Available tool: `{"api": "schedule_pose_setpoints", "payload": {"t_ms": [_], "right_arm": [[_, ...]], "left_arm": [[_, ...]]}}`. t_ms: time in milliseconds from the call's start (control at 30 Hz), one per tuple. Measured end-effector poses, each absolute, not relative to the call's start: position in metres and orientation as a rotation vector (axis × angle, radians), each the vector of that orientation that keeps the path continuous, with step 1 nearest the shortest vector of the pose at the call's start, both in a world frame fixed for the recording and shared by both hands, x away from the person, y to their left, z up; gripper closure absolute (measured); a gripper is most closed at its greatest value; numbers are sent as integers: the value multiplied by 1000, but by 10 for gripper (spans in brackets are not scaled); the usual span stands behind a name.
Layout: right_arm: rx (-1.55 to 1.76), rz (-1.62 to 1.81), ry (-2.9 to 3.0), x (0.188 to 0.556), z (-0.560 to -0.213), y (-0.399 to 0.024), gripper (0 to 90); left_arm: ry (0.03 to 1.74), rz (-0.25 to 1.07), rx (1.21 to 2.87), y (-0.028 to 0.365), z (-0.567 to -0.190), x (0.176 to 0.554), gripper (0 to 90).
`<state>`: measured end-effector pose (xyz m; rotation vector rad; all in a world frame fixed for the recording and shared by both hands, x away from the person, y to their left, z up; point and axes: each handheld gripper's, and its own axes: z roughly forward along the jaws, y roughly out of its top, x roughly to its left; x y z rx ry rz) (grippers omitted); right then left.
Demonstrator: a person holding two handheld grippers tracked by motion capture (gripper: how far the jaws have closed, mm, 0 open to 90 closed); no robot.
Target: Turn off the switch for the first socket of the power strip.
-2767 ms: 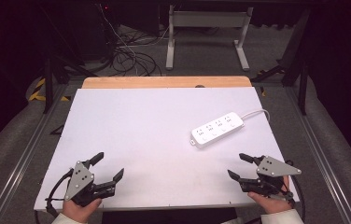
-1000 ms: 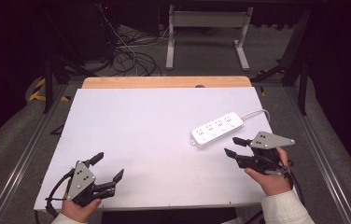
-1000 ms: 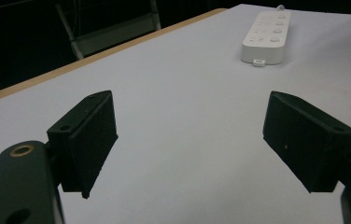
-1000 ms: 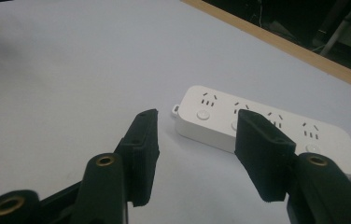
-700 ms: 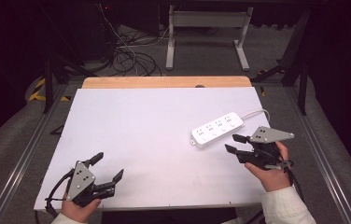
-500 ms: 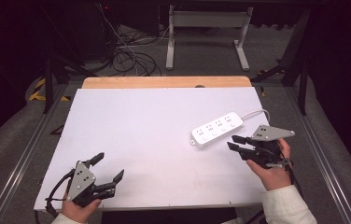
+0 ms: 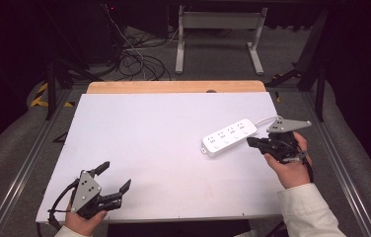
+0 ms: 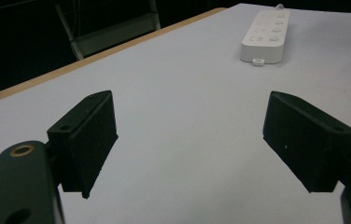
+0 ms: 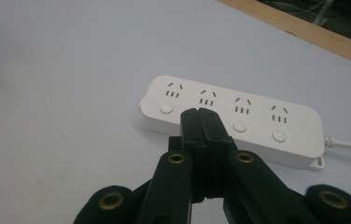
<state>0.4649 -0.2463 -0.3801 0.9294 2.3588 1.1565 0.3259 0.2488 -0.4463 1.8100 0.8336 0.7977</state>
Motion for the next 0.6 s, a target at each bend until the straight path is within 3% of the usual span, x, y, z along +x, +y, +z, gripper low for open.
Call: {"api": "schedule_pose_setpoints", "payload": {"t_ms": [600], "right_arm": [[1040,1075,2316,511,-386,-252,900]], "left_arm": [[832,801,1816,250,-447,327,179]]}}
